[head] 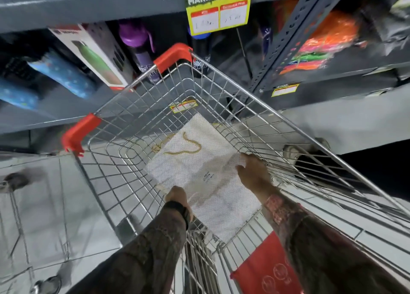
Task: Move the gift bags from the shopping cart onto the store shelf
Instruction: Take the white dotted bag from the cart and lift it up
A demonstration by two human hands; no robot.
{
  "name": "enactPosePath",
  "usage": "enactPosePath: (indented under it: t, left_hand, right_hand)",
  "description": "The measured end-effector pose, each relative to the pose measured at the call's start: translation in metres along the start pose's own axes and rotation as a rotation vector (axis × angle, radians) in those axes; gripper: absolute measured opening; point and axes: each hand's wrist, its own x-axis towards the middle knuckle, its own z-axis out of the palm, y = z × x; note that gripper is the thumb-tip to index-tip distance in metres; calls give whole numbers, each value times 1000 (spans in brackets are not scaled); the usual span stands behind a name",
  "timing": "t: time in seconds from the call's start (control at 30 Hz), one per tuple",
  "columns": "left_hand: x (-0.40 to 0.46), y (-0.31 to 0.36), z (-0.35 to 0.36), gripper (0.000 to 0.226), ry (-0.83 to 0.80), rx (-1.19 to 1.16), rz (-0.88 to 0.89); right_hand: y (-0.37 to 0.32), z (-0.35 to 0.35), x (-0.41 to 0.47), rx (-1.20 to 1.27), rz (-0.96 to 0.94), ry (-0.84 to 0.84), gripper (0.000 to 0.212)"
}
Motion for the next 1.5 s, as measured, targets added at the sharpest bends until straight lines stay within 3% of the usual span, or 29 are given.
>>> enactPosePath:
  t: [0.07,0.13,0.23,0.37,0.47,0.53,0.57,0.63,0.7,0.77,0.87,0.93,1.17,1.37,1.5]
  left_hand:
    - [-9,0,-6,53,-115,24,-59]
    - [-29,-5,-19,47,-93,-69,-79]
    - [-84,-15,-48,42,122,-400,-99]
    - [-163,-39,-88,40,236,-700,-95]
    - [-223,-64,-115,35,311,-1207,-159]
    - [-269,-82,-132,26,274,-1611,-18]
    - [-288,-96,-136,22,332,-1777,106]
    - [-330,-125,-152,10,386,-1879,473]
    - [-356,-151,-170,34,448,-1820,773]
    - [-375,-189,-196,46,650,-1724,957]
    - [-399,-240,-237,55,877,-1572,1086]
    - [-407,-266,-261,60,922,-1577,1156]
    - [-435,-331,-295,57,952,-1653,1183]
    - [-440,-364,-310,57,1029,-1601,1132]
    - [-445,-365,-343,55,941,-1559,1140]
  right_hand:
    - [-6,-13,-17,35,24,98,43]
    - [-13,-28,-38,84,39,208,40]
    - [-37,-66,-84,165,45,308,37]
    - [-76,-122,-158,331,39,412,22]
    - [-105,-160,-209,366,-57,551,19]
    - [-130,-186,-248,457,-112,623,19]
    - [-143,-197,-266,533,-128,649,19]
    - [-168,-216,-297,748,-205,686,20]
    - [-191,-229,-321,987,-319,667,21]
    - [-226,-241,-347,1137,-443,680,25]
    - [-285,-252,-374,1307,-568,656,26]
    - [-317,-254,-383,1349,-608,658,24]
    - [-395,-240,-395,1358,-705,675,29]
    - [-427,-219,-398,1389,-642,664,29]
    - [-441,-241,-403,1385,-625,641,26]
